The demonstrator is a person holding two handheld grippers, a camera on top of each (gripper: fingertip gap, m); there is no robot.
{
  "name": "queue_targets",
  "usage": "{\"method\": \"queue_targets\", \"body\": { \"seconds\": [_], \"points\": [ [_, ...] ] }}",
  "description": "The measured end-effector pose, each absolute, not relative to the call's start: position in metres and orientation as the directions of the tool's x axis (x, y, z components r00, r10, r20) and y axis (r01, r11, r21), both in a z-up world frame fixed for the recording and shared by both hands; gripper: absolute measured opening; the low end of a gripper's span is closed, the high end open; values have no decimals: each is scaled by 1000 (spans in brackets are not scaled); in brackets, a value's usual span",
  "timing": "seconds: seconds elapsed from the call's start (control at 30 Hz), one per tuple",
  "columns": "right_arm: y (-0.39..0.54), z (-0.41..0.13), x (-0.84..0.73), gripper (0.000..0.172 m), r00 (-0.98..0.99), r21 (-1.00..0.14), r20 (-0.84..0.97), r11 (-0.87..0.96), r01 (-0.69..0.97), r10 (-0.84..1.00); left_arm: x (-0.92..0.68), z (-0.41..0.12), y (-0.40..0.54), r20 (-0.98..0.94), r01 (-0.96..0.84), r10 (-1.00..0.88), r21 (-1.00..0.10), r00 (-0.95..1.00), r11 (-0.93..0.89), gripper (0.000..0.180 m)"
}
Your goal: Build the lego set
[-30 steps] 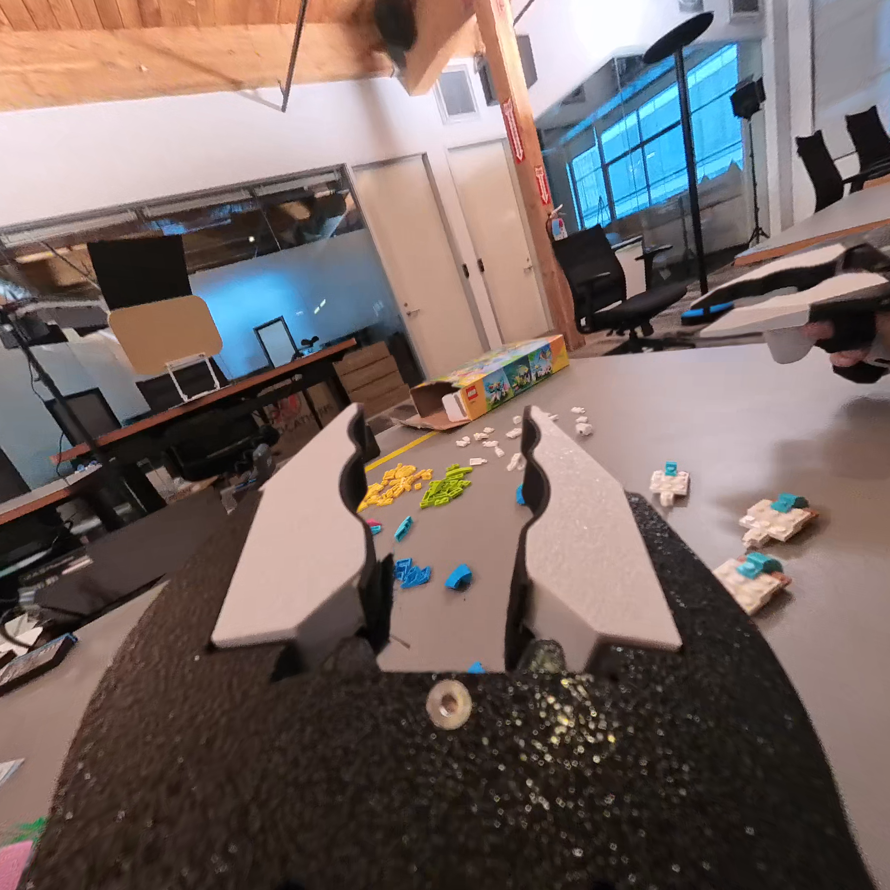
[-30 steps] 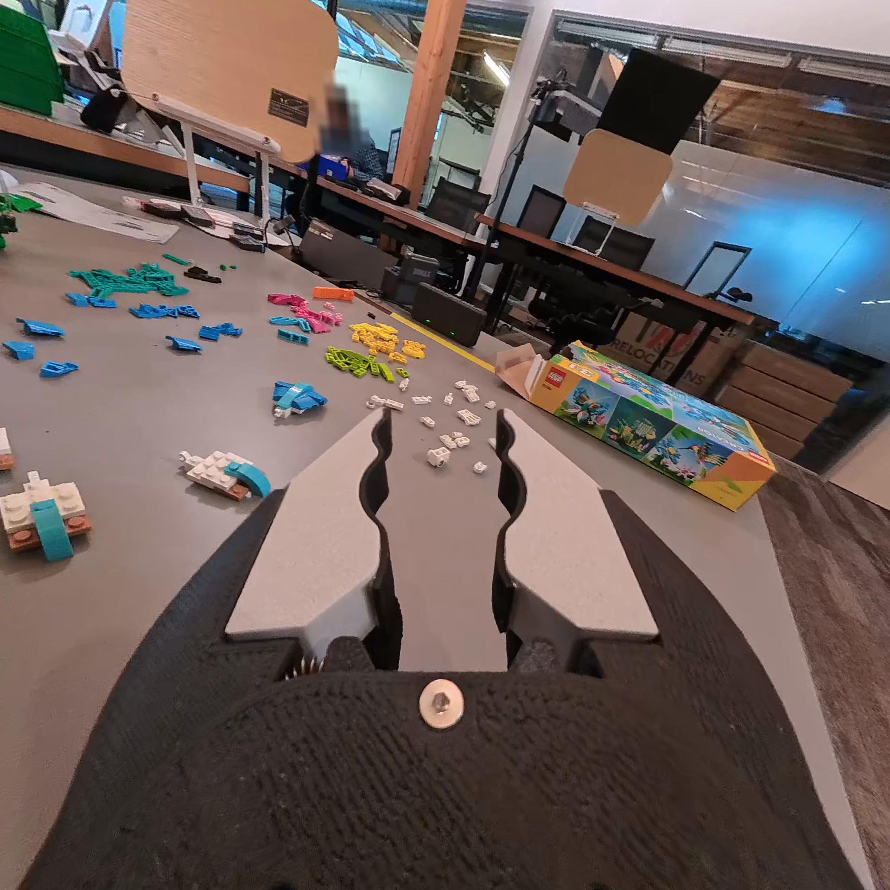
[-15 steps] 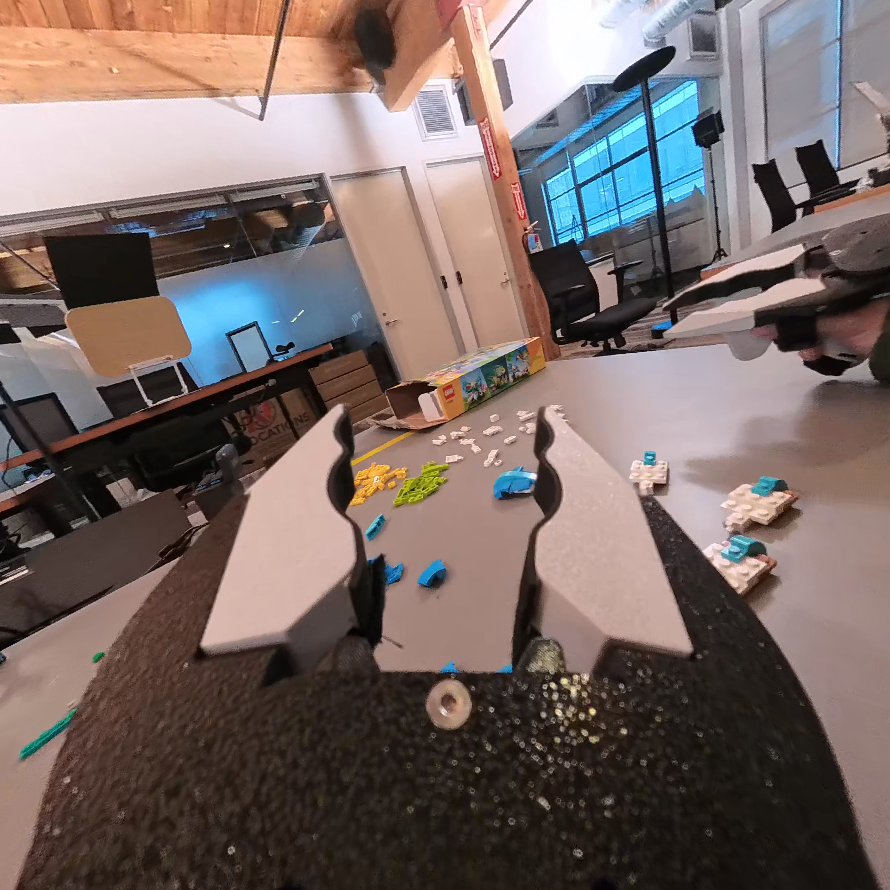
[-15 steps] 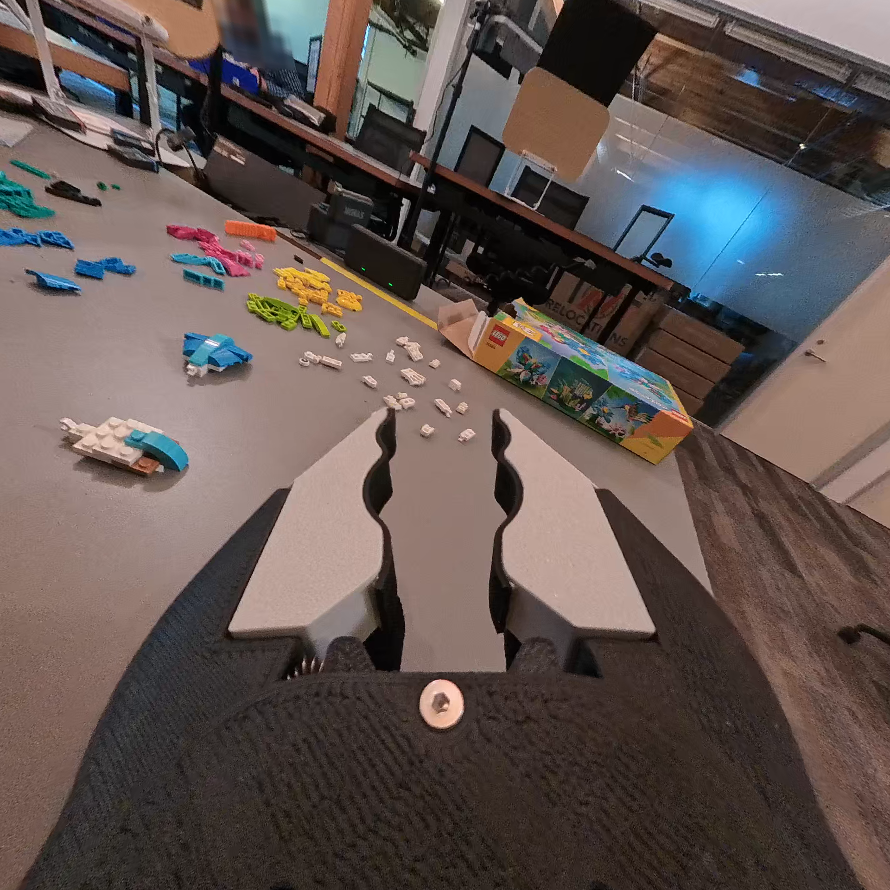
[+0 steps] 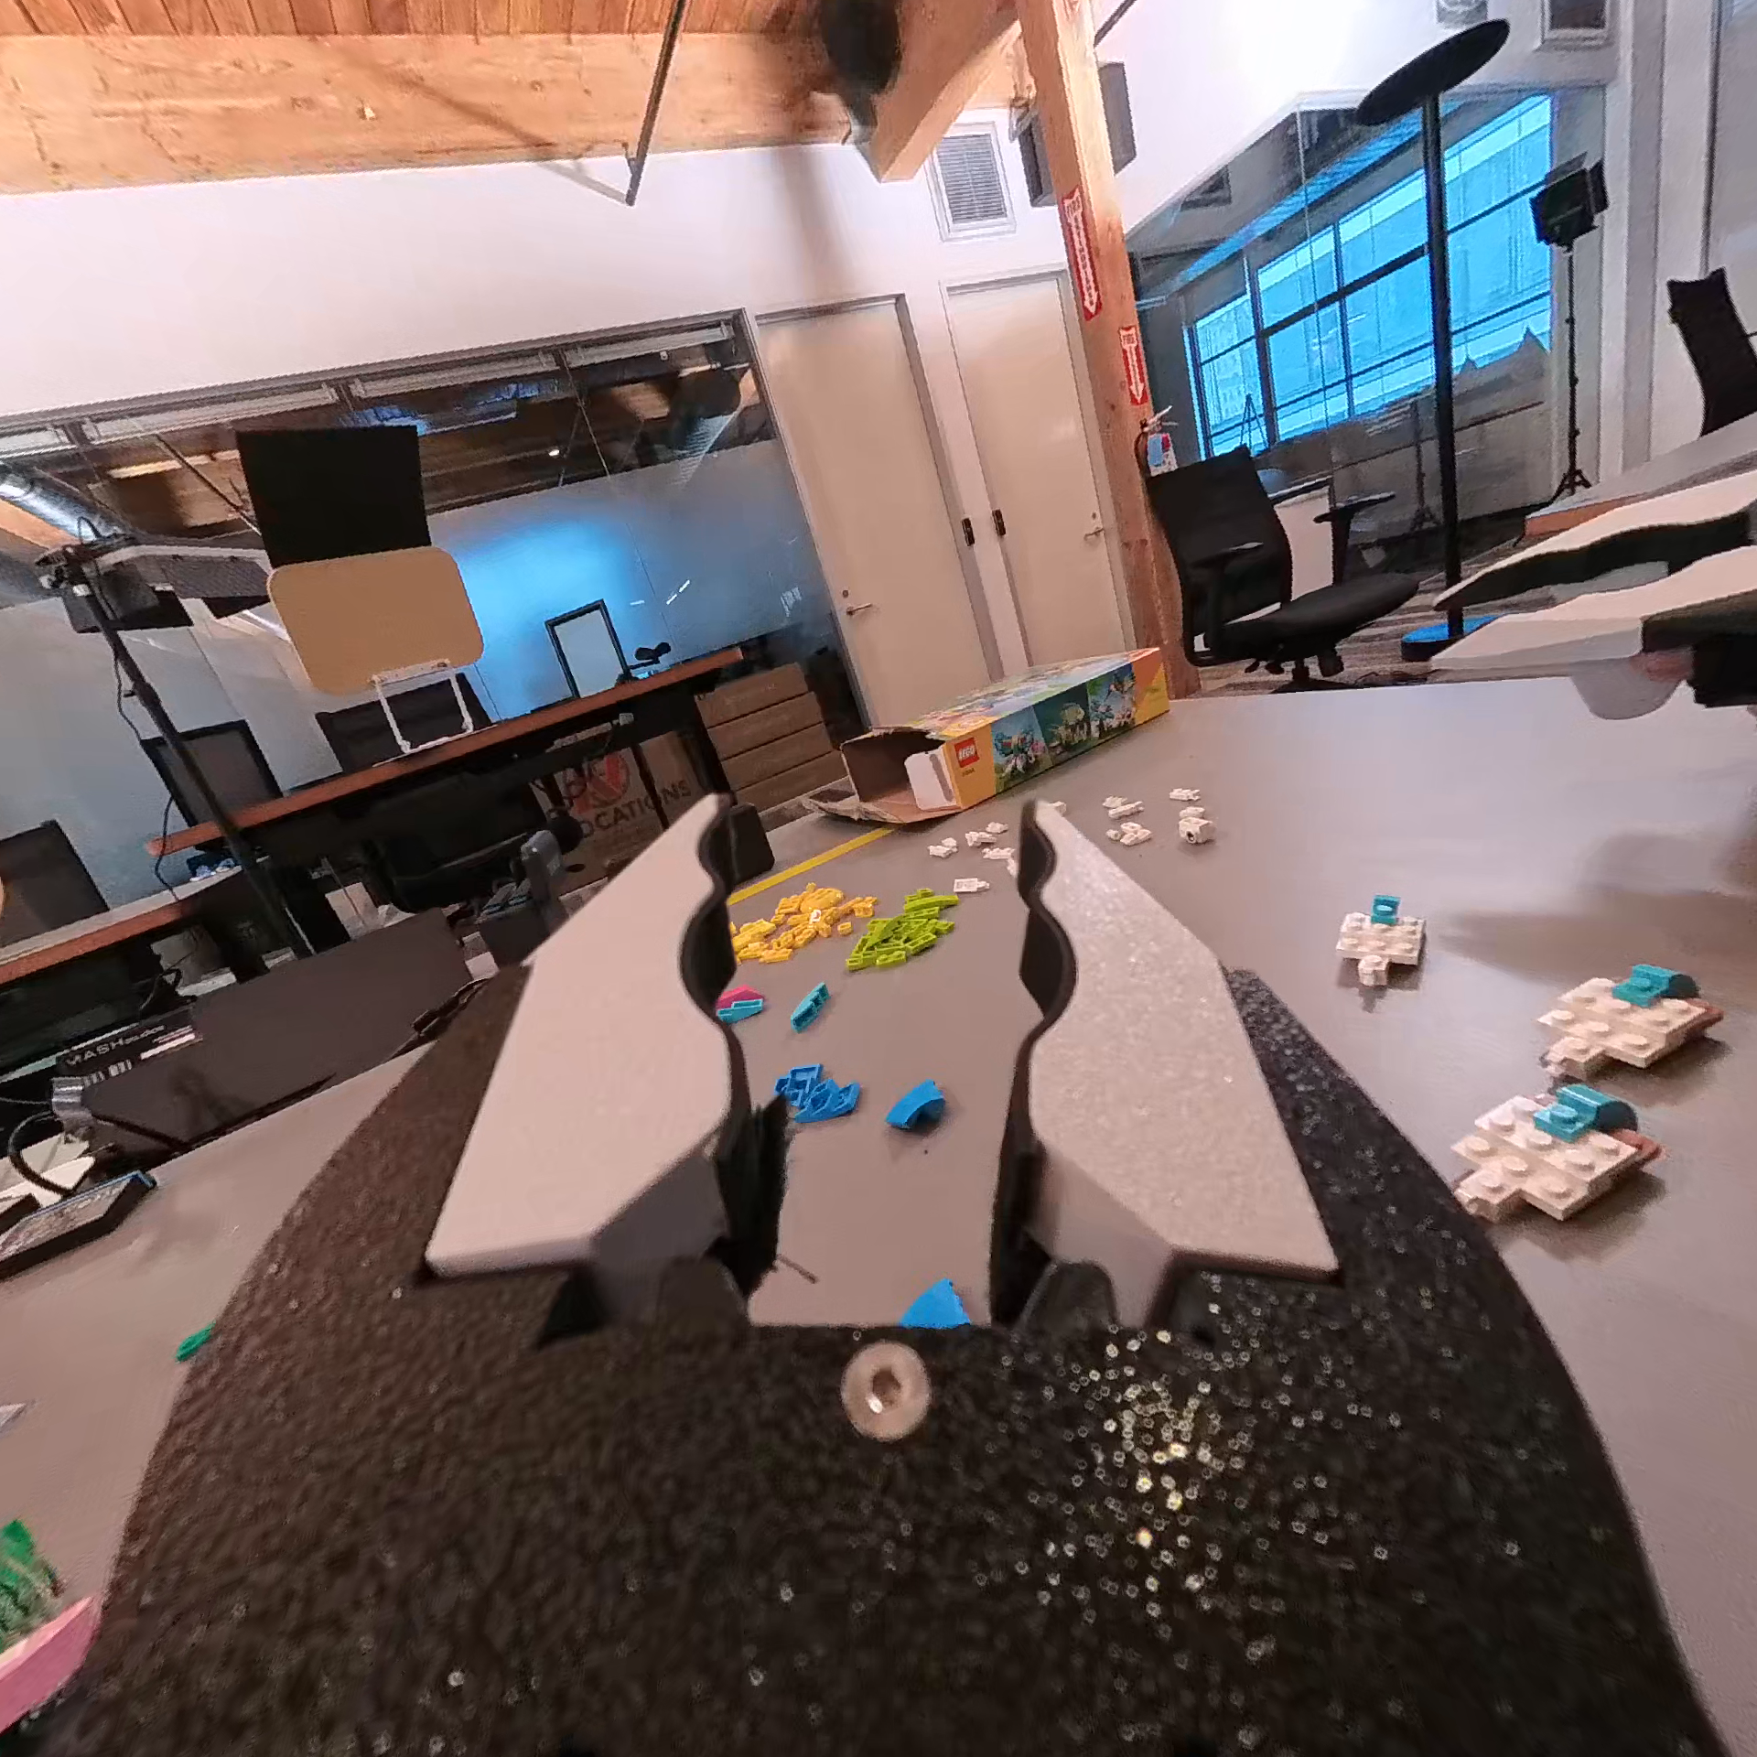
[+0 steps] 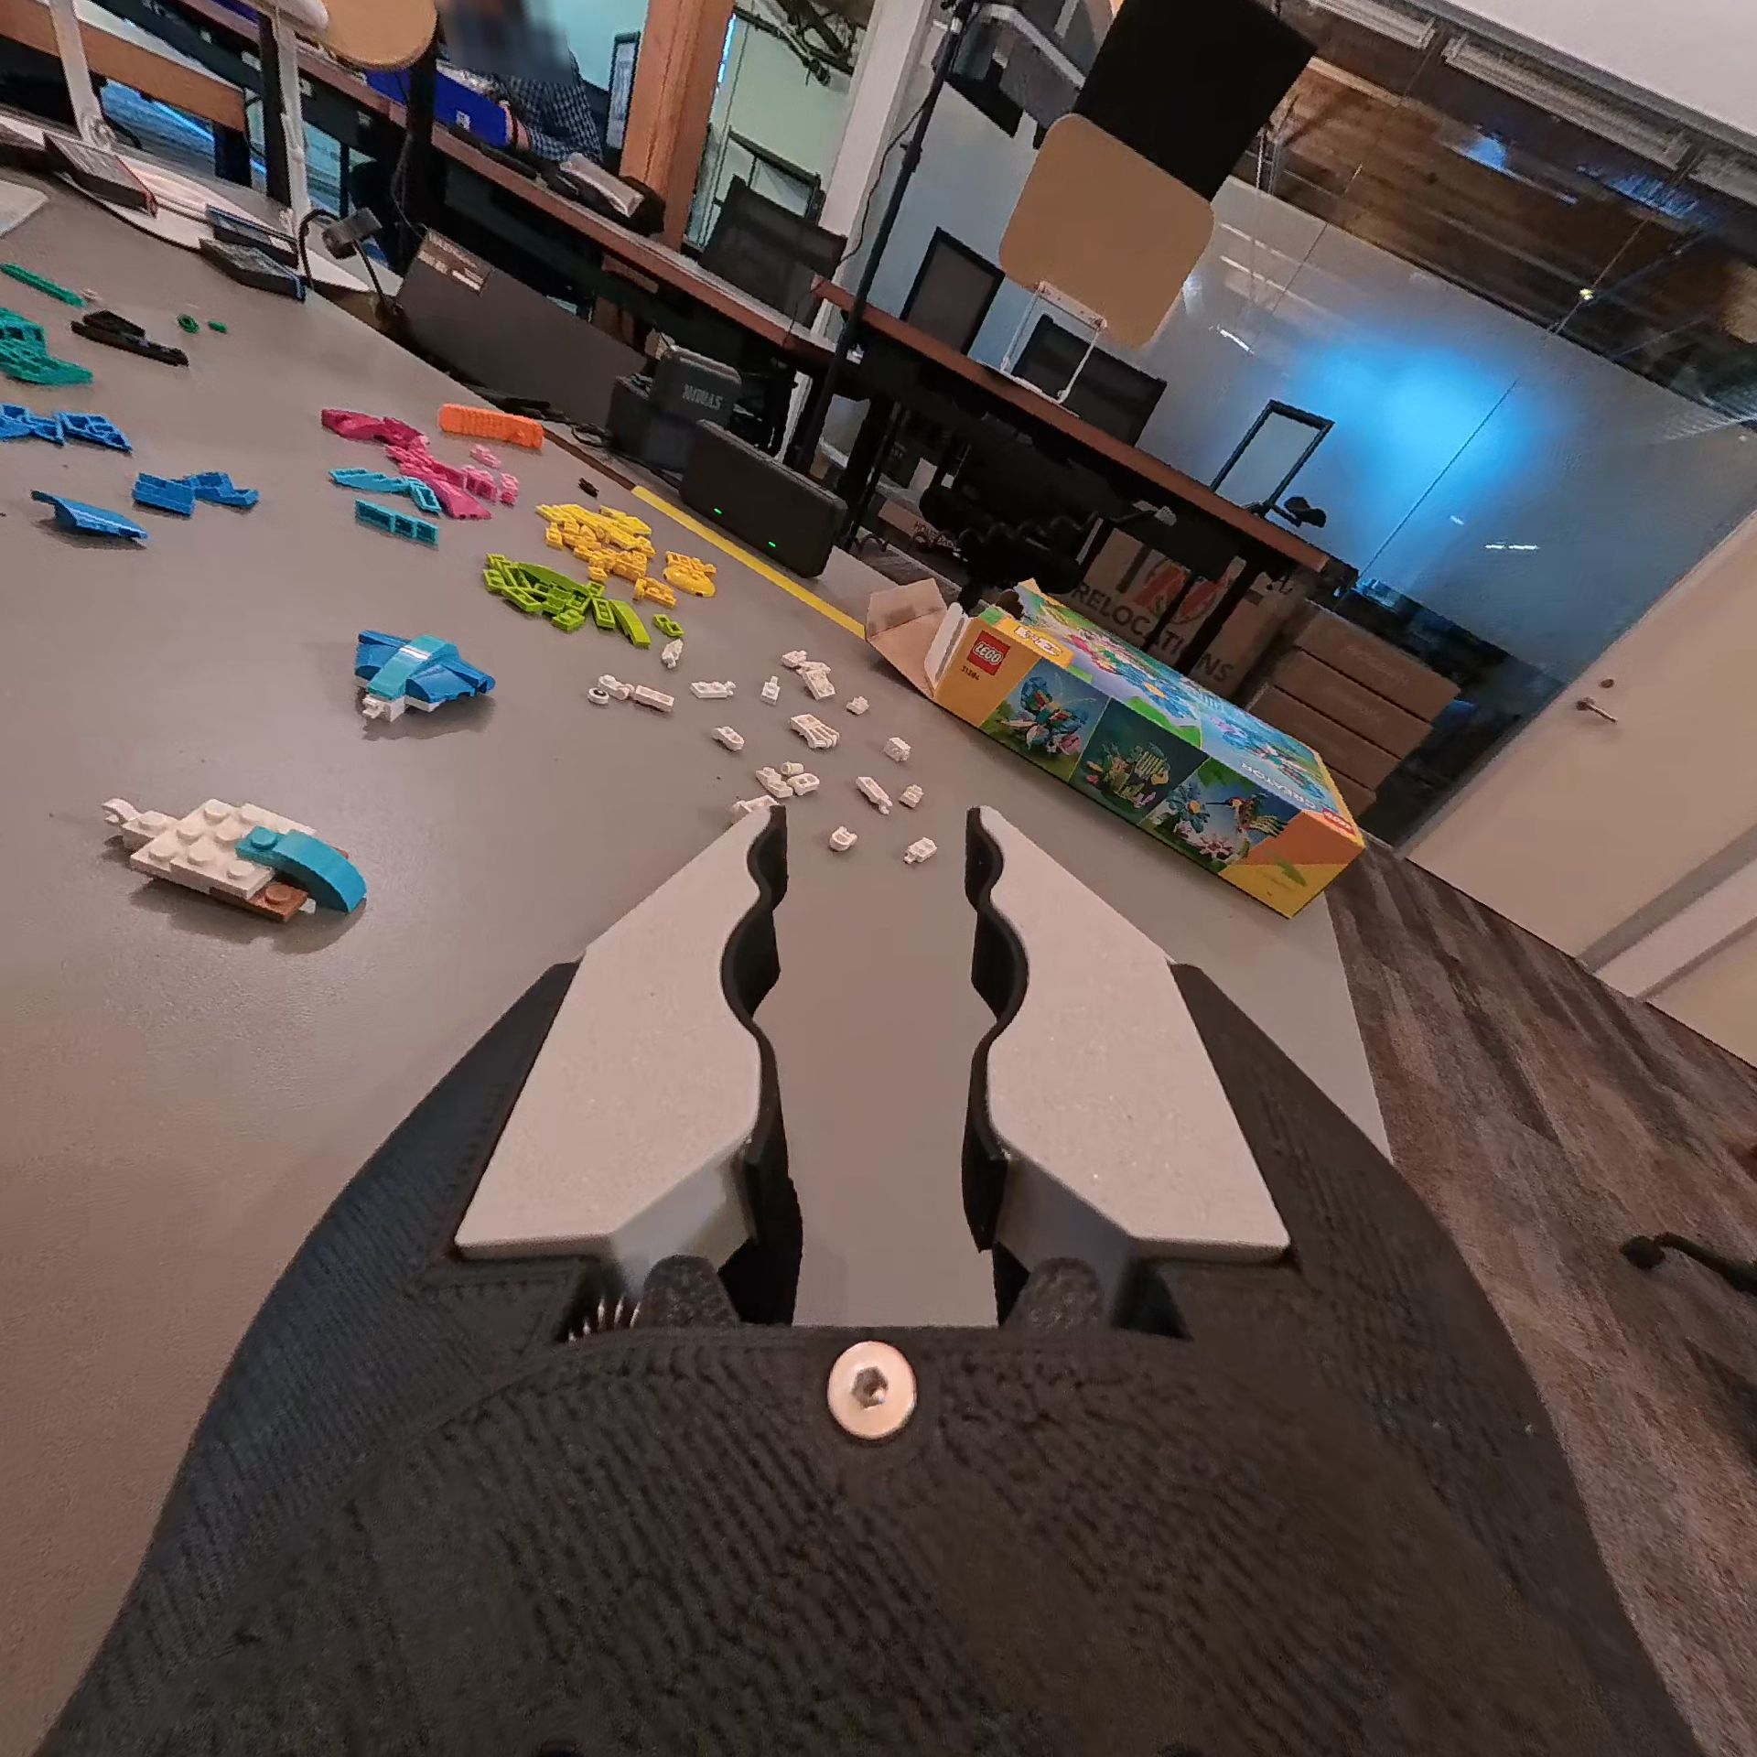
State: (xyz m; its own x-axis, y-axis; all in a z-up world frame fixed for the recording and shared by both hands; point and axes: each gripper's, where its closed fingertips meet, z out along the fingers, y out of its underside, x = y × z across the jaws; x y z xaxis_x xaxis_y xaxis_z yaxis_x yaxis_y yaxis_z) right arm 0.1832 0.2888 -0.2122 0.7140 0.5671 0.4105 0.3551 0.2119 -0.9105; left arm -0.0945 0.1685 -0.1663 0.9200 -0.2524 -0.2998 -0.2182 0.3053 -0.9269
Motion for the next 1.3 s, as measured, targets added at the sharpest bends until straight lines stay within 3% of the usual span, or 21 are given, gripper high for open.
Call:
{"method": "queue_targets", "body": {
  "seconds": [0.03,0.7,0.93,1.07,1.17,1.3],
  "points": [
    [289,-212,183,37,713,-911,410,213,353,569,-94,-167,169,-302,-222,-251,-927,920,304,58],
    [278,-205,172,37,672,-922,386,251,293,632,-104,-169,171,-276,-211,-216,-936,937,282,61],
    [288,-213,134,37,551,-867,495,349,354,671,-124,-157,166,-251,-203,-112,-924,962,324,55],
    [317,-207,115,37,528,-834,552,423,355,645,-117,-172,183,-247,-215,-173,-959,954,185,50],
    [335,-200,110,36,549,-880,473,395,263,689,-113,-188,208,-189,-207,-269,-978,944,-37,50],
    [331,-187,115,34,548,-924,367,365,117,752,-129,-218,256,-126,-247,-313,-888,941,-387,61]
  ]
}}
